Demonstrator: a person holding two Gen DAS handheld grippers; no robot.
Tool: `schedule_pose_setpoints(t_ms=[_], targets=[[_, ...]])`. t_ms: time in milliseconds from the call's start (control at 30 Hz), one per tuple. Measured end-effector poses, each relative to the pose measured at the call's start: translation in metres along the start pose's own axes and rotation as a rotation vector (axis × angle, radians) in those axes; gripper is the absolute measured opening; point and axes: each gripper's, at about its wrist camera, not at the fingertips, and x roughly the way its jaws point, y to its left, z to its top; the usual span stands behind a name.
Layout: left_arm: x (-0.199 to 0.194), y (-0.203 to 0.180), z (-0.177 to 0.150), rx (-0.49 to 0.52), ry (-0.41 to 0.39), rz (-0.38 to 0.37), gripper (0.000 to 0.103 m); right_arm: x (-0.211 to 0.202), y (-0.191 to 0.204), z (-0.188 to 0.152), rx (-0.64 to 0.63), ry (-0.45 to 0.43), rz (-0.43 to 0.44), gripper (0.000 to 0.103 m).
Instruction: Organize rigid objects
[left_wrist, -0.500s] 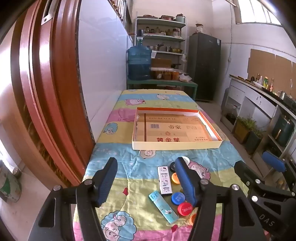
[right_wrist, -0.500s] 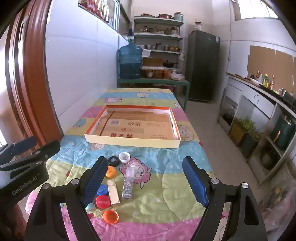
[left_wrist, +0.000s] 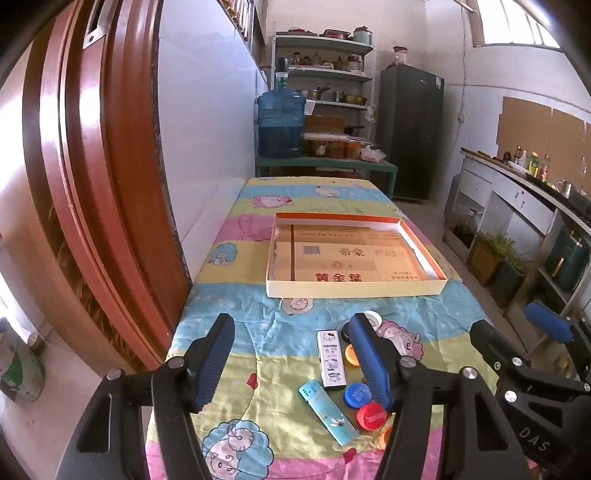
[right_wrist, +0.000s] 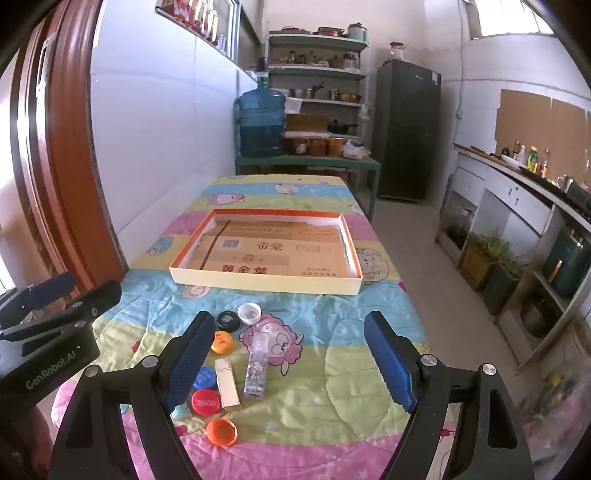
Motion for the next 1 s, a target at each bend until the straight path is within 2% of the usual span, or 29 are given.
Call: schedule_pose_setpoints(t_ms=[1000], targets=[[-0.0035, 0.0045, 0.0010, -0.009, -0.004, 0.019, 0.065, 0.0015, -0.0001, 0.0002, 0.002, -0.001, 0.001, 0.084]])
